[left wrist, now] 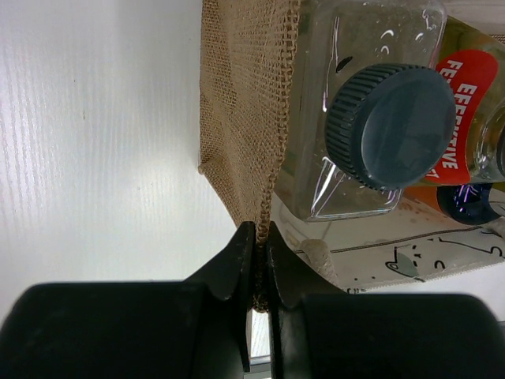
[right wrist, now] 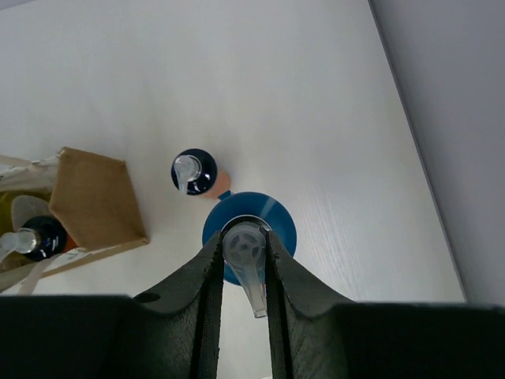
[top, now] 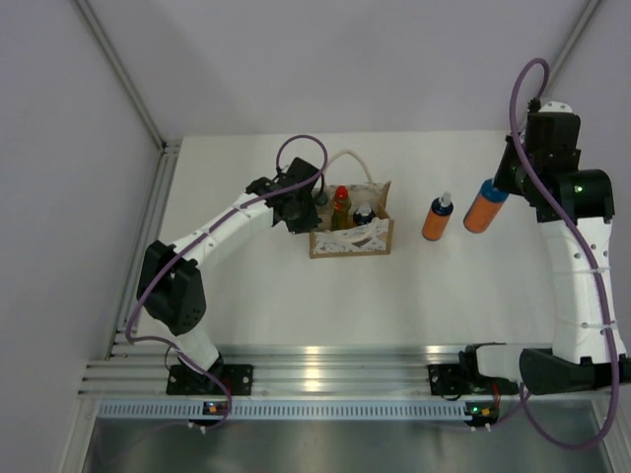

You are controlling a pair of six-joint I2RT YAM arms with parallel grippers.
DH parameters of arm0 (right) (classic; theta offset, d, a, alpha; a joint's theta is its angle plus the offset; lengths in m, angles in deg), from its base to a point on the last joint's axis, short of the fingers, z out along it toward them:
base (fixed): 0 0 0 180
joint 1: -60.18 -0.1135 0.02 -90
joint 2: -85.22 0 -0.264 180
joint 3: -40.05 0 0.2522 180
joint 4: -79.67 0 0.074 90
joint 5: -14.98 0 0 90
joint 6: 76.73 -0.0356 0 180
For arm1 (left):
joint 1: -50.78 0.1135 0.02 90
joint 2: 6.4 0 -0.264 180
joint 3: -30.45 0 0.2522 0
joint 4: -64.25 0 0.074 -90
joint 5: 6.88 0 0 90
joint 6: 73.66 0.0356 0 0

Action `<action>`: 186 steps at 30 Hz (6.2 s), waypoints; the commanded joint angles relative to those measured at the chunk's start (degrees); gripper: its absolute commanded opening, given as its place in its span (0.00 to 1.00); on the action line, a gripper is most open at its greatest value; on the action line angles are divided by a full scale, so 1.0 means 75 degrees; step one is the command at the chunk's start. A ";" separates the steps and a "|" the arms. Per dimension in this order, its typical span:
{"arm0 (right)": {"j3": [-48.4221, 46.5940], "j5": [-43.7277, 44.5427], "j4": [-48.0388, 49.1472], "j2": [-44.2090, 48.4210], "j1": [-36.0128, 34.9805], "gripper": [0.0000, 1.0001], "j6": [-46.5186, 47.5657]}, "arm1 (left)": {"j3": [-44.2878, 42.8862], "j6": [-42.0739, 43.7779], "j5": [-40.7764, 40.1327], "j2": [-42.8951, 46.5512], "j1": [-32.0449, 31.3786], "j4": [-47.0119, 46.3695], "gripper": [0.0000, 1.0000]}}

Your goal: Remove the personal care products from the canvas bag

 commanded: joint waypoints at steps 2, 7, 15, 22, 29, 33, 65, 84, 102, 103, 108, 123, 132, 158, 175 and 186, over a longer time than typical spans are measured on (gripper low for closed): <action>0.0842 -0.0028 0.0948 0.0488 0.0620 0.00 -0.0107 | 0.0123 0.0168 0.0187 0.0111 -0.0041 0.0212 0.00; 0.2050 -0.0274 0.1861 0.0653 0.1265 0.00 0.0022 | 0.0088 0.0192 0.0198 0.0134 -0.0041 0.0212 0.00; 0.3341 -0.0415 0.2763 0.0642 0.1489 0.00 0.0068 | 0.0006 0.0168 0.0245 0.0122 -0.0041 0.0200 0.00; 0.4407 -0.0533 0.3467 0.0513 0.1536 0.00 -0.0025 | -0.0017 0.0121 0.0257 0.0134 -0.0053 0.0200 0.00; 0.5017 -0.0908 0.3738 0.0466 0.1536 0.03 0.0057 | -0.0041 0.0156 0.0257 0.0158 -0.0041 0.0200 0.00; 0.5100 -0.0966 0.3692 0.0571 0.1536 0.50 -0.0049 | -0.0064 0.0133 0.0327 0.0111 -0.0041 0.0200 0.00; 0.0062 0.0626 0.1794 -0.3095 -0.4322 0.54 -0.2215 | -0.0123 0.0250 0.0163 0.0357 -0.0041 0.0212 0.02; -0.0091 0.1307 0.1090 -0.3975 -0.4780 0.41 -0.3107 | -0.0099 0.0227 0.0257 0.0380 -0.0041 0.0211 0.01; -0.0044 0.1272 0.1101 -0.4245 -0.4792 0.31 -0.3307 | -0.0076 0.0320 0.0339 0.0322 -0.0041 0.0200 0.01; -0.0033 0.1272 0.1101 -0.4268 -0.4792 0.29 -0.3295 | -0.0087 0.0320 0.0339 0.0310 -0.0041 0.0200 0.01; 0.0131 0.1260 0.1101 -0.4327 -0.4781 0.29 -0.3295 | -0.0088 0.0367 0.0327 0.0345 -0.0041 0.0200 0.01; 0.0342 0.1248 0.1102 -0.4479 -0.4781 0.25 -0.3084 | -0.0041 0.0309 0.0316 0.0345 -0.0041 0.0200 0.01; 0.0495 0.1272 0.1113 -0.4550 -0.4804 0.20 -0.3014 | -0.0041 0.0297 0.0281 0.0380 -0.0041 0.0200 0.01; -0.0970 0.1096 0.1371 -0.4187 -0.4792 0.00 -0.1326 | -0.0041 0.0297 0.0199 0.0369 -0.0041 0.0211 0.01; -0.2047 0.0874 0.0598 -0.3800 -0.4792 0.00 -0.0846 | -0.0064 0.0321 0.0187 0.0310 -0.0029 0.0223 0.01; -0.3219 0.0897 -0.0187 -0.3542 -0.4792 0.00 -0.0576 | -0.0029 0.0309 0.0187 0.0275 -0.0029 0.0212 0.01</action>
